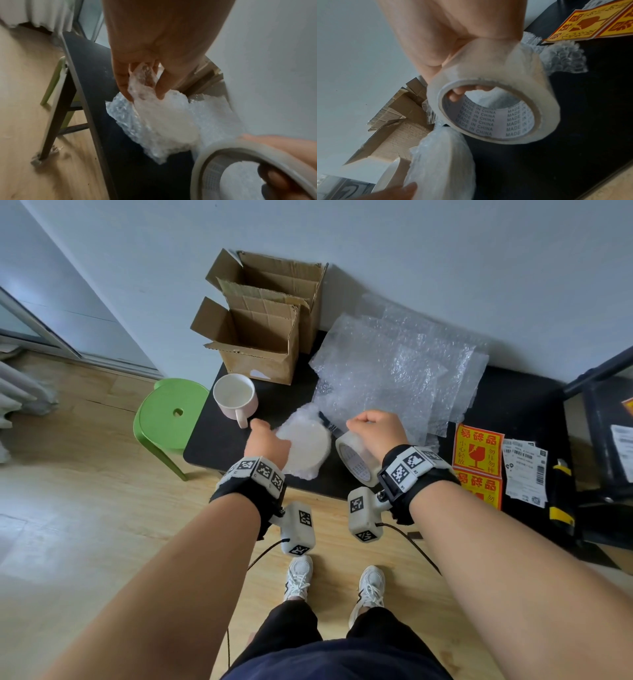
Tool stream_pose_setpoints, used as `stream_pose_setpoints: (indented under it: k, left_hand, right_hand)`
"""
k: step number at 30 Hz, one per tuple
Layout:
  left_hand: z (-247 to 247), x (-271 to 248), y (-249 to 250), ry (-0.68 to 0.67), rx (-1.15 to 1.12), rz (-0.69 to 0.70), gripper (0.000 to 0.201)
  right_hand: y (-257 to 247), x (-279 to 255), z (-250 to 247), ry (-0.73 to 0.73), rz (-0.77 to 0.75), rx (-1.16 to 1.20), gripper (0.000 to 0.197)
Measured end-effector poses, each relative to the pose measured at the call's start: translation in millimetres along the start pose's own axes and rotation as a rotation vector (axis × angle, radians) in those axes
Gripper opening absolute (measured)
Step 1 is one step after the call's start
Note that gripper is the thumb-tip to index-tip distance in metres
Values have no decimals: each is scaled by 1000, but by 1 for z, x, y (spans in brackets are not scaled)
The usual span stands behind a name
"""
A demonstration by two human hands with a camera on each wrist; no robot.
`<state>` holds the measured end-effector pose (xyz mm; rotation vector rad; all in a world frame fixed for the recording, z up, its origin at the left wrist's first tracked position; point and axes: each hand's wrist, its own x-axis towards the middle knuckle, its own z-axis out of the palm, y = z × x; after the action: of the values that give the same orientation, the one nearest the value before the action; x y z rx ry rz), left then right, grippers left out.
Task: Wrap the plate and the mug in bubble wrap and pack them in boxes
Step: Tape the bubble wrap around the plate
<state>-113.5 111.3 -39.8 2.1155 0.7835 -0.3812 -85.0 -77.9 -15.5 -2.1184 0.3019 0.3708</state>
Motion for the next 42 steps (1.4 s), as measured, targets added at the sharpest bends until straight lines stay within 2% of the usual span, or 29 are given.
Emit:
stream_pose_setpoints:
  k: [2,6,9,16,21,25,30,34,38,42]
  left_hand:
    - [-3,4,-5,-26,-64,-61,50]
    - [-1,1,-8,-84,-323,-130,36]
    - [0,-1,-11,-106,-487,-152,34]
    - [-6,3,-20,-89,-504,-153,27]
    - [-8,2,-12,-61,-323,4,28]
    - [-4,-2,-11,-50,-3,136,30]
    - [4,-14,-14,72,315,379,25]
    - [11,-15,-13,105,301,454,21]
    - [14,-15,-6,75,240,443,20]
    - [15,-20,-6,60,329,467,40]
  right_hand:
    - [-1,0,4,-17,-3,8,10]
    - [-5,0,11,-20,-14,0,10]
    - [-5,4,13,2,-17,-18,12]
    - [-9,10,6,59,-18,-44,11]
    - [-13,11,5,66,-23,-55,9]
    - [-12,12,5,66,-26,-52,9]
    - [-10,12,4,61,-32,-41,9]
    - [-9,13,4,54,-29,-38,10]
    - [-8,12,6,44,-31,-44,10]
    - [-9,11,7,39,-31,-61,9]
